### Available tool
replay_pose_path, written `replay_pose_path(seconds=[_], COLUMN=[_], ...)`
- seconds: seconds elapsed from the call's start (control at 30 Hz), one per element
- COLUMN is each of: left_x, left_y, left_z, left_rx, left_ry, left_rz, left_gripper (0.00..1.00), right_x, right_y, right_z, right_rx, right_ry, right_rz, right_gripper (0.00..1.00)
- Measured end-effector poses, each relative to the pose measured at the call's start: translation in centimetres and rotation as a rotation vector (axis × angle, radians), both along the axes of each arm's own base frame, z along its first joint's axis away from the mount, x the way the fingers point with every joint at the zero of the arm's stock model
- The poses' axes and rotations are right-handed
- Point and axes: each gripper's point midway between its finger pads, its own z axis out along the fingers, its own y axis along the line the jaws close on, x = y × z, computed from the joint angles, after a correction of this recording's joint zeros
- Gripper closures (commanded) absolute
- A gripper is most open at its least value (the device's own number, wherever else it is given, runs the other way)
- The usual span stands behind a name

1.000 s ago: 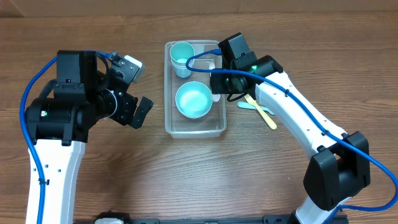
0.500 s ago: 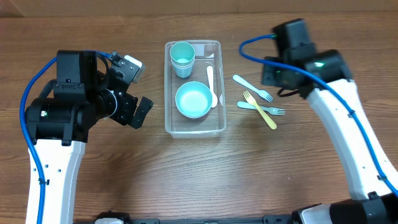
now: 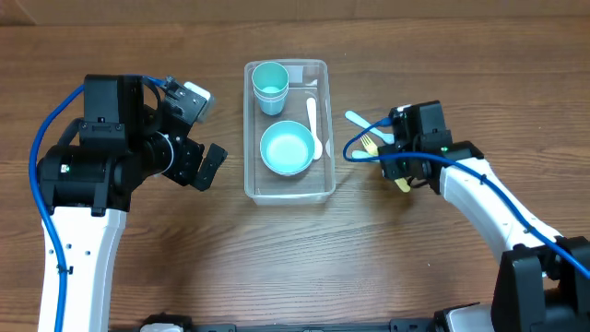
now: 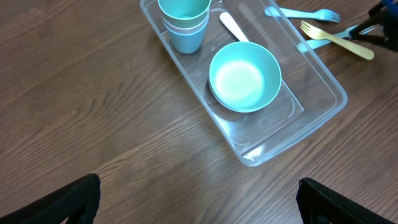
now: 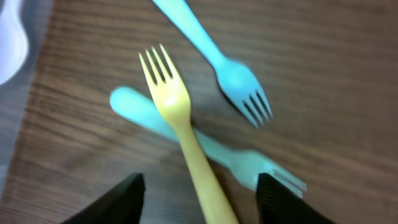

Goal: Pack container
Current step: 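Move the right gripper to the yellow fork and grasp it, then place the yellow fork into the container next to the spoon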

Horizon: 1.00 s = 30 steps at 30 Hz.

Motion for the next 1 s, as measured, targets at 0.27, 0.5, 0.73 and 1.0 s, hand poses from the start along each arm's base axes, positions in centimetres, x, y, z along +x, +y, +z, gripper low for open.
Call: replay_pose_path(seconds=[0.27,0.5,0.73,1.0], left_x=[0.0,0.0,0.0,0.0], left_y=[0.0,0.0,0.0,0.0], left_z=[0.0,0.0,0.0,0.0], left_rx=[-0.001,-0.001,-0.001,-0.001], left_ry=[0.0,0.0,0.0,0.0], left_rz=[0.0,0.0,0.0,0.0], left_gripper=[0.0,0.0,0.0,0.0], right_x=[-0.9,-1.2,-0.8,0.1], right_y=[1.1,1.0,1.1,1.3], right_z=[-2.8,-5.2,-5.8,-5.9], right_rx=[0.036,0.026,0.024,0.055], right_ry=[0.03,0.083,0.08,0.058], right_rz=[0.089,0.087,0.083,0.034], right_gripper=[0.51,0.51,0.64,0.96])
